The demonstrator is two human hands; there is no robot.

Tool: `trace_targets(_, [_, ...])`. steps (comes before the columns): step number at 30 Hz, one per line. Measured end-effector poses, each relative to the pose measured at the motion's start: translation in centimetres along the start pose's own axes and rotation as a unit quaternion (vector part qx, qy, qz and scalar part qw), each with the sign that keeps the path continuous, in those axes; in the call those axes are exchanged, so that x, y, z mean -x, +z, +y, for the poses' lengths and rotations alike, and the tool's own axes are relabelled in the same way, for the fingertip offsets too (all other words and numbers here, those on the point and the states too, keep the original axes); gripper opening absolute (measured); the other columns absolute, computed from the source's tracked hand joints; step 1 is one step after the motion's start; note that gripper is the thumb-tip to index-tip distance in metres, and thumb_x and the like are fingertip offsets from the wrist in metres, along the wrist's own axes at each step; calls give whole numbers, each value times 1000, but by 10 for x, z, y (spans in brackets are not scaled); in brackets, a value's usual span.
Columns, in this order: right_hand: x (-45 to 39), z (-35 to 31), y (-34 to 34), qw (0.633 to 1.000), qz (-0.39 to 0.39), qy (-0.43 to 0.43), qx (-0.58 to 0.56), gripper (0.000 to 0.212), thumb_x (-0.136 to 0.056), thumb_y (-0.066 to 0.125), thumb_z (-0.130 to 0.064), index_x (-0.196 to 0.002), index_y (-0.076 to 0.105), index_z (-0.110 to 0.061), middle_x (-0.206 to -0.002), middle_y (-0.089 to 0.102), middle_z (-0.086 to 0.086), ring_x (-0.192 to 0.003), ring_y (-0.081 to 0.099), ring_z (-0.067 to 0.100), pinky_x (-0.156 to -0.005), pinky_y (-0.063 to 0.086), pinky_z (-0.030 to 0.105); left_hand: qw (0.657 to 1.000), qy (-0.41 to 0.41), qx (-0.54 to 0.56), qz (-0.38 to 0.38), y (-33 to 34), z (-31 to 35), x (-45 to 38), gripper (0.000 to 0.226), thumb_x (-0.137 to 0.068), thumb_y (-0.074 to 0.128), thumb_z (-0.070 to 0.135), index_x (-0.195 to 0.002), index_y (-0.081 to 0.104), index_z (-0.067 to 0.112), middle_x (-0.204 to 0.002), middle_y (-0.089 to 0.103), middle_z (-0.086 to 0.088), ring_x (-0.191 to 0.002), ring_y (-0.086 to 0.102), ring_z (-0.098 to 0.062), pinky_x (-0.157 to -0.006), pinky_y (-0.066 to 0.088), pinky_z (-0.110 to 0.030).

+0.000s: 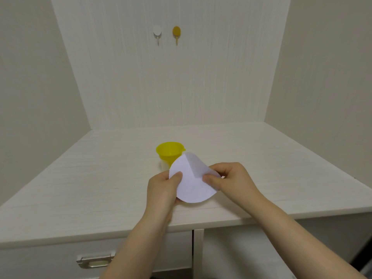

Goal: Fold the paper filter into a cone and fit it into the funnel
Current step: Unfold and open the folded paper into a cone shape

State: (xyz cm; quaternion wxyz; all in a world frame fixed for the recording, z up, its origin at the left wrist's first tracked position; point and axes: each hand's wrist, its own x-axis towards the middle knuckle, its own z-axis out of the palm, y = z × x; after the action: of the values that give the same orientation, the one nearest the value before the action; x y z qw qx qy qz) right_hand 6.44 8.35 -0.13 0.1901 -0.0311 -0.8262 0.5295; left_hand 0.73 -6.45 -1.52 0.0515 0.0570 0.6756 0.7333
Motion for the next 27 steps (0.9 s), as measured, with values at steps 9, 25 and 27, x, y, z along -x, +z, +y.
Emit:
trace_targets(9, [4,-7,-1,998,-42,-25,47,35,-77,62,-10,-58,66,-39,-61,66,-16,-59,53,-5,-58,40,9,999,16,-14,-28,0,-3,-1,23,-80,56,12,-82,66,-8,-79,65,-17,-74,57,-26,-68,39,-35])
trace_targets(25, [-4,-1,-2,997,-48,-18,62,20,-75,63,-14,-61,58,-1,-58,44,3,-56,36,11,-51,26,23,995,50,-50,-66,4,9,8,14,-79,57,15,-76,70,18,-95,72,-21,-93,65,-38,-78,49,-41])
trace_targets(27, [-6,-1,-2,997,-46,-8,65,23,-75,65,-17,-66,59,3,-61,46,6,-59,38,13,-56,26,27,994,48,-59,-84,4,12,11,16,-65,55,21,-65,71,24,-82,71,-12,-79,65,-28,-71,47,-34])
